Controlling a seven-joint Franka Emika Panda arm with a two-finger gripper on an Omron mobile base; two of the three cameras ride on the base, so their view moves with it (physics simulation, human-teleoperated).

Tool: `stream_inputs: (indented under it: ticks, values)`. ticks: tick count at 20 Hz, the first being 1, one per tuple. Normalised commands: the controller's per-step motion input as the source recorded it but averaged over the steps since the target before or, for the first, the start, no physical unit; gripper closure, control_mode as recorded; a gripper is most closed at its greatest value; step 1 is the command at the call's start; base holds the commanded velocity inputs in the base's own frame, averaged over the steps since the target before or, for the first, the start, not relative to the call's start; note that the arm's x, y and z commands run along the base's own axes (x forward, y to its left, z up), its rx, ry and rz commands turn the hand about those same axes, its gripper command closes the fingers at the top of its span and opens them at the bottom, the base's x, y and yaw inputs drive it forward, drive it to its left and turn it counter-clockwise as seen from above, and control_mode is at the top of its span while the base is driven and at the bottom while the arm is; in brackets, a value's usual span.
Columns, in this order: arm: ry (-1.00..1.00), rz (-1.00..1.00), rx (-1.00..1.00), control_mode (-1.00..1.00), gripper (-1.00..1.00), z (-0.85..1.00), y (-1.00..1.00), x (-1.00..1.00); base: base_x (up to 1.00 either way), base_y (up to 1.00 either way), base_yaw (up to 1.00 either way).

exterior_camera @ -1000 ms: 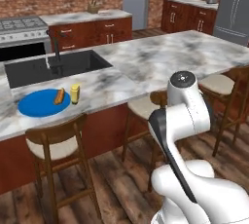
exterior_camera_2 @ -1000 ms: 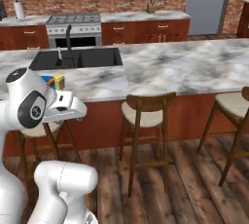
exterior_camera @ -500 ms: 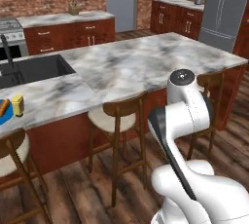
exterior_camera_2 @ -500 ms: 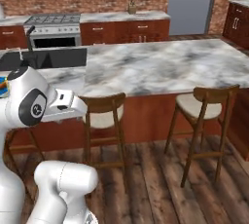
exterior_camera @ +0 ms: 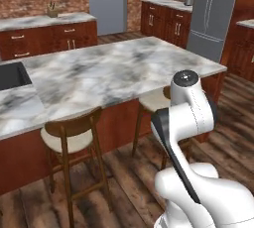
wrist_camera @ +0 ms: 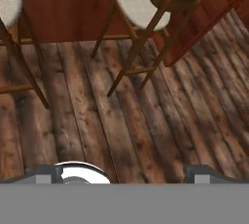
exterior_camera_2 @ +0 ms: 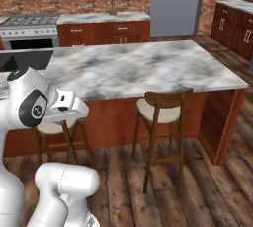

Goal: Move the hot dog bun to the plate on the dining table and place the condiment next to that plate. Then navigate to the fridge and take the sausage and place it on the plate as well.

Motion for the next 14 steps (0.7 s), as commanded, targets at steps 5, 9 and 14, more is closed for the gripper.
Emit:
stream_inputs:
  ticks: [5,9,14]
  values:
    - [0.0,0.0,0.0,1.0,-1.0,0.0,0.0,0.0,0.19,-1.0,-0.03]
    - [0.0,0.0,0.0,1.0,-1.0,0.0,0.0,0.0,0.24,-1.0,-0.01]
    - [0.0,0.0,0.0,1.0,-1.0,0.0,0.0,0.0,0.3,-1.0,0.0]
